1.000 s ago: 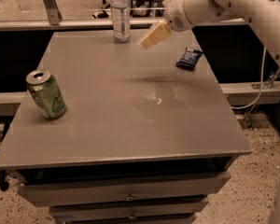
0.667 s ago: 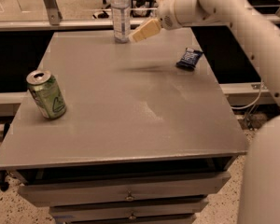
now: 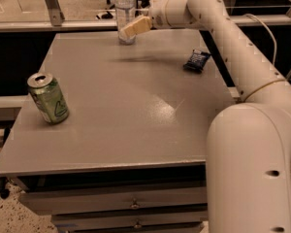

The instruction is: Knock blue plastic bottle over

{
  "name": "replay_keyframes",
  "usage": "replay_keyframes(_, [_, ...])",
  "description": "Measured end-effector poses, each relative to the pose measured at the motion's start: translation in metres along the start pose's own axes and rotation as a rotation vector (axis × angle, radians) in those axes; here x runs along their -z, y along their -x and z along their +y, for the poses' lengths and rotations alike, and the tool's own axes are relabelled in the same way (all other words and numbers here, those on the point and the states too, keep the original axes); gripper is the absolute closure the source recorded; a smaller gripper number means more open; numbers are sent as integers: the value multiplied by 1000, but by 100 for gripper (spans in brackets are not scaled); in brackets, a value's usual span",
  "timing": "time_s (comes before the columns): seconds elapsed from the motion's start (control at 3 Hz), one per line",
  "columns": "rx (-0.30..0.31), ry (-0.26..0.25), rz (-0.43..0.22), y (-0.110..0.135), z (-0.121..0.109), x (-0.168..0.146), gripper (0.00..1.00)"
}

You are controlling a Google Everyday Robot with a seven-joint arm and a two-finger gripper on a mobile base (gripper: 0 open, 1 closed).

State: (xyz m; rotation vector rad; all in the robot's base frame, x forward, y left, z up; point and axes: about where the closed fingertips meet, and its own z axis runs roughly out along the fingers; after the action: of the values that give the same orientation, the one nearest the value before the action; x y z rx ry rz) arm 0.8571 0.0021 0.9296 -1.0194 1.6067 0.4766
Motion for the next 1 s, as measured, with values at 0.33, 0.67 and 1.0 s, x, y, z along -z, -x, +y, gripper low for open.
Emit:
replay_keyframes(0.33, [-33, 33, -35, 3, 0, -33, 0])
replay_keyframes(0.67, [-109, 64, -89, 4, 1, -55, 18])
replay_keyframes(1.0, [-169, 85, -133, 6, 2, -65, 41])
